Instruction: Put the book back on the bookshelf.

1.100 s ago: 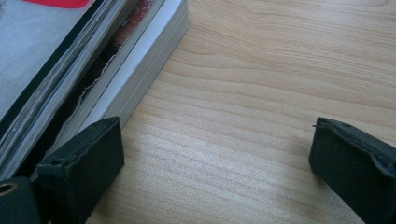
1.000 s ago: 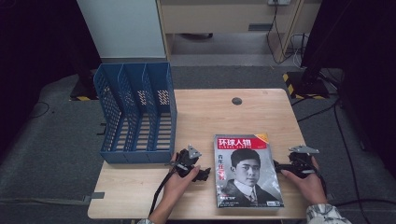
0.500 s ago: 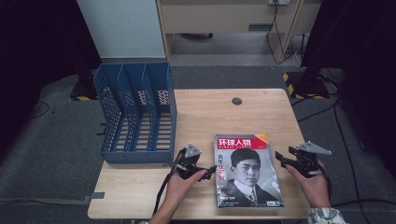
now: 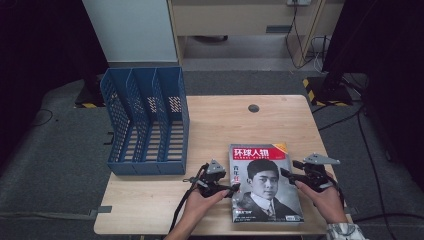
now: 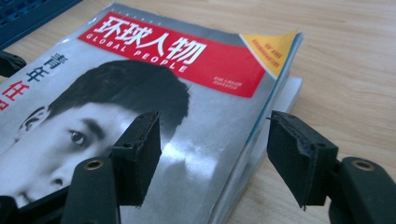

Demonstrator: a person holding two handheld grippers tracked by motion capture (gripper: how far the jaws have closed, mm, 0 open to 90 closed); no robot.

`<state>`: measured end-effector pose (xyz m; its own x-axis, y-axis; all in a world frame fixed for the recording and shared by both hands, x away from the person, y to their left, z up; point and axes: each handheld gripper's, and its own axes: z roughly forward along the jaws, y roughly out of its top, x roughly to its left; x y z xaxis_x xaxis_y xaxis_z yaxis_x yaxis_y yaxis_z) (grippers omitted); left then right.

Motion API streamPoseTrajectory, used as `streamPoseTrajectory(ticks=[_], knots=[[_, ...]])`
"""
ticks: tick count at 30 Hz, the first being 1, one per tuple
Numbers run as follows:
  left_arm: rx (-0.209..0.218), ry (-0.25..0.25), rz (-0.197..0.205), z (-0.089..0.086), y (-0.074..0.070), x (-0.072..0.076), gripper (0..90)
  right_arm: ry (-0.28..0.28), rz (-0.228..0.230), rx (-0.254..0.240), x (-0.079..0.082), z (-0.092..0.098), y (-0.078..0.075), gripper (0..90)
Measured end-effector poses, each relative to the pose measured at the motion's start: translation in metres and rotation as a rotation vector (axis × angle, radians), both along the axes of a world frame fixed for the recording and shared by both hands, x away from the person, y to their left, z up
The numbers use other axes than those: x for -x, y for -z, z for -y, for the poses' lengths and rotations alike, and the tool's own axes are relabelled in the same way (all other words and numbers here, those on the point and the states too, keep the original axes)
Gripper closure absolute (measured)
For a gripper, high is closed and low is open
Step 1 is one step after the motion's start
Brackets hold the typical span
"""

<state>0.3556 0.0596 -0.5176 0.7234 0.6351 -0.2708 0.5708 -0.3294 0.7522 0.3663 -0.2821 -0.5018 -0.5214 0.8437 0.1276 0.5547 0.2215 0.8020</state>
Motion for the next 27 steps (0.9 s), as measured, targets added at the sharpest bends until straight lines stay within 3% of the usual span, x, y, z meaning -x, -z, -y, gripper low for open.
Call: streamPoseTrajectory(ticks=[6, 15, 19, 27], knots=[[0.029, 0.020, -0.034, 0.001, 0.003, -0.001, 23.5, -0.020, -0.031, 0.023, -0.001, -0.006, 0.005, 30.5], [0.043, 0.063, -0.039, 0.004, 0.003, 0.001, 28.0, -0.029, -0.014, 0.018, 0.000, -0.007, 0.004, 33.3], [0.040, 0.051, -0.049, 0.002, 0.002, 0.000, 27.8, -0.057, -0.004, 0.016, 0.001, -0.012, 0.003, 34.8], [0.060, 0.024, -0.066, -0.004, 0.001, -0.003, 36.9, -0.091, 0.005, 0.022, 0.003, -0.018, 0.003, 37.8]])
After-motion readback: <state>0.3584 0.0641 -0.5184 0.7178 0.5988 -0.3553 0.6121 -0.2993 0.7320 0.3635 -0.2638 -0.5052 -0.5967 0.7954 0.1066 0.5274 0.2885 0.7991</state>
